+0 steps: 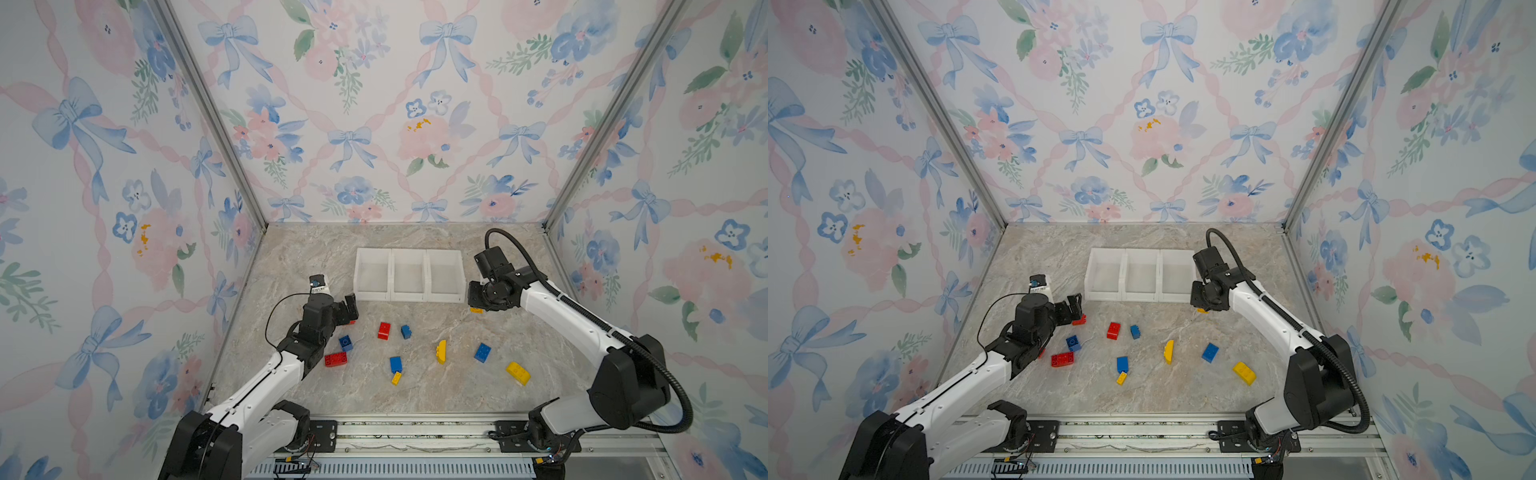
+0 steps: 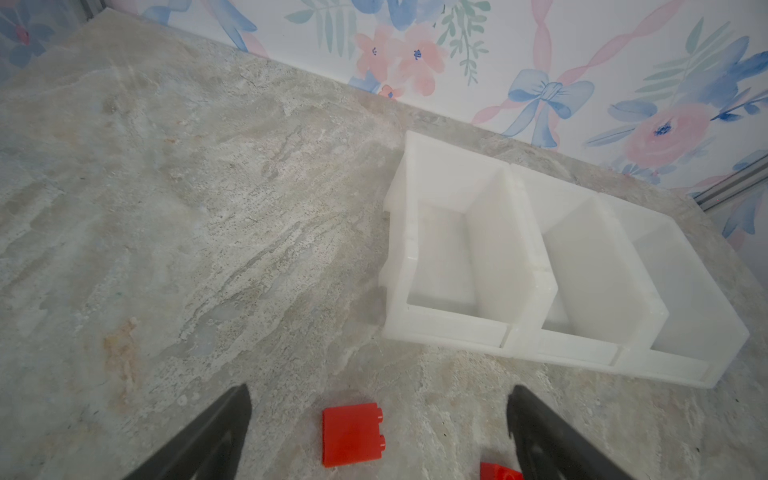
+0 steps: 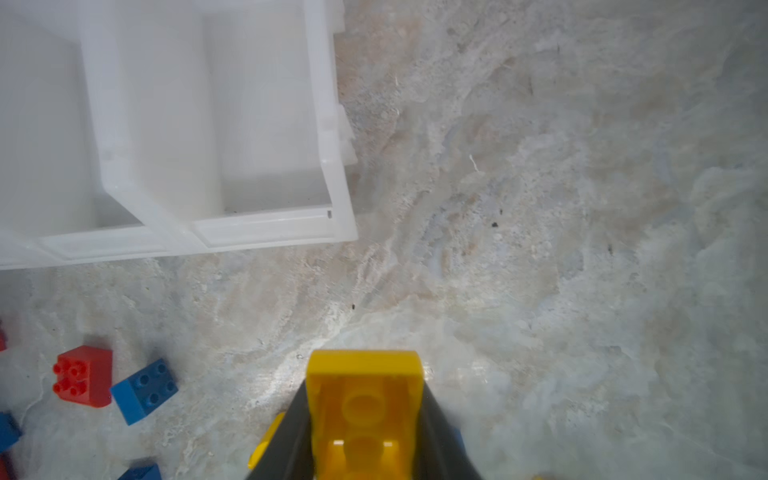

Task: Sort the legos into containers by color
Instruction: 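Grasp the yellow brick and carry it over the bin's end compartment, then open the right gripper to drop the yellow brick into the compartment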

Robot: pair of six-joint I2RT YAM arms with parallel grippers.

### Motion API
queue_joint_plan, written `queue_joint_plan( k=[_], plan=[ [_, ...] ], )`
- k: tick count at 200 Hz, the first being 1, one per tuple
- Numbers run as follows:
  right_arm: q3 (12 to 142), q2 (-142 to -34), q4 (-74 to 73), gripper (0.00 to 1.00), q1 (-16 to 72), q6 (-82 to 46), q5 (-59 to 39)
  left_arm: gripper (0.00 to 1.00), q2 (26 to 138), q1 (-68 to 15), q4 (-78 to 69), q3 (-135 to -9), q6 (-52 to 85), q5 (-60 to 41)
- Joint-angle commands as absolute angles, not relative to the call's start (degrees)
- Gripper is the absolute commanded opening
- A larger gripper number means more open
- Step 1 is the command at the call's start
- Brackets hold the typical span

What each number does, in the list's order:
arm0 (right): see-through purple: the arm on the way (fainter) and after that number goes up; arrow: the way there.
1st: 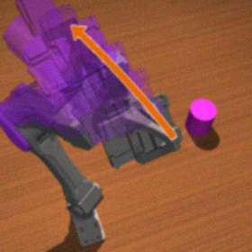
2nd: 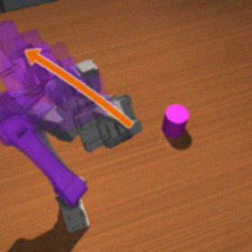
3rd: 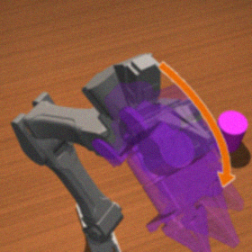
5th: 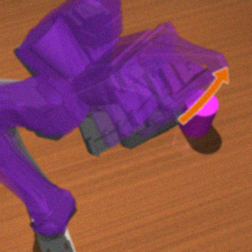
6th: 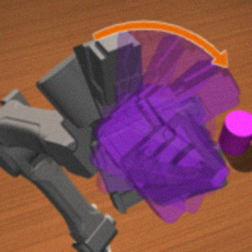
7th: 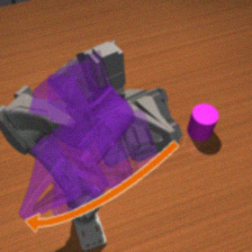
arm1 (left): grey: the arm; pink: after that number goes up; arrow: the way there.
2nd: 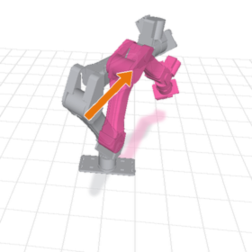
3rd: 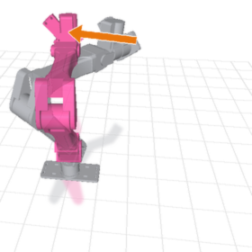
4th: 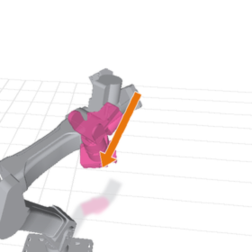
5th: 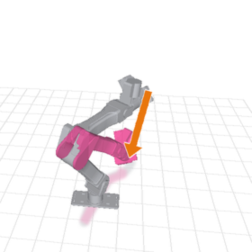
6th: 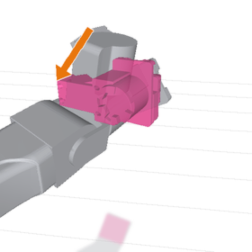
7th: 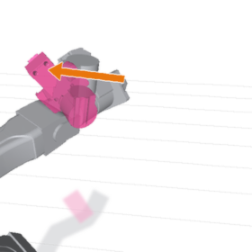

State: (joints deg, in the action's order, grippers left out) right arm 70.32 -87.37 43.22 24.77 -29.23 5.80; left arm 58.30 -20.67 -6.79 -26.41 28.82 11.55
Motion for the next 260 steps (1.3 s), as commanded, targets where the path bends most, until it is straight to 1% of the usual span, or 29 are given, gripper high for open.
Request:
queue_joint_plan(
  k=[1, 68, 146, 171, 197, 214, 235, 260],
  plan=[
    [75.9, -91.9, 43.8, 0.28, 26.0, -27.6, 6.2, 0.98, 57.3, -21.0, -2.3, -26.5, 30.6, 9.6],
    [91.3, -107.8, 41.7, 0.28, 26.4, -24.1, 4.9, 0.98, 56.0, -21.1, -0.2, -26.8, 32.8, 7.6],
    [102.3, -120.4, 41.4, 0.28, 25.0, -25.2, 2.2, 0.98, 55.3, -21.1, 3.6, -29.2, 31.5, 9.3],
    [104.4, -122.7, 42.4, 0.34, 24.5, -25.1, 1.9, 0.98, 56.2, -21.1, 4.1, -29.5, 31.1, 9.1],
    [105.0, -123.3, 42.8, 0.48, 24.3, -25.1, 1.8, 0.98, 58.1, -21.1, 5.6, -30.4, 31.8, 10.5],
    [105.0, -122.9, 42.9, 0.53, 24.3, -25.2, 1.8, 0.98, 59.7, -21.1, 6.9, -31.6, 31.8, 11.2],
    [104.8, -121.9, 43.0, 0.56, 24.4, -25.1, 1.9, 0.98, 61.4, -21.1, 7.6, -32.7, 31.6, 11.7],
    [104.0, -119.8, 43.2, 0.57, 24.4, -25.5, 1.8, 0.98, 63.0, -21.0, 8.2, -34.0, 31.0, 11.4]
  ],
)
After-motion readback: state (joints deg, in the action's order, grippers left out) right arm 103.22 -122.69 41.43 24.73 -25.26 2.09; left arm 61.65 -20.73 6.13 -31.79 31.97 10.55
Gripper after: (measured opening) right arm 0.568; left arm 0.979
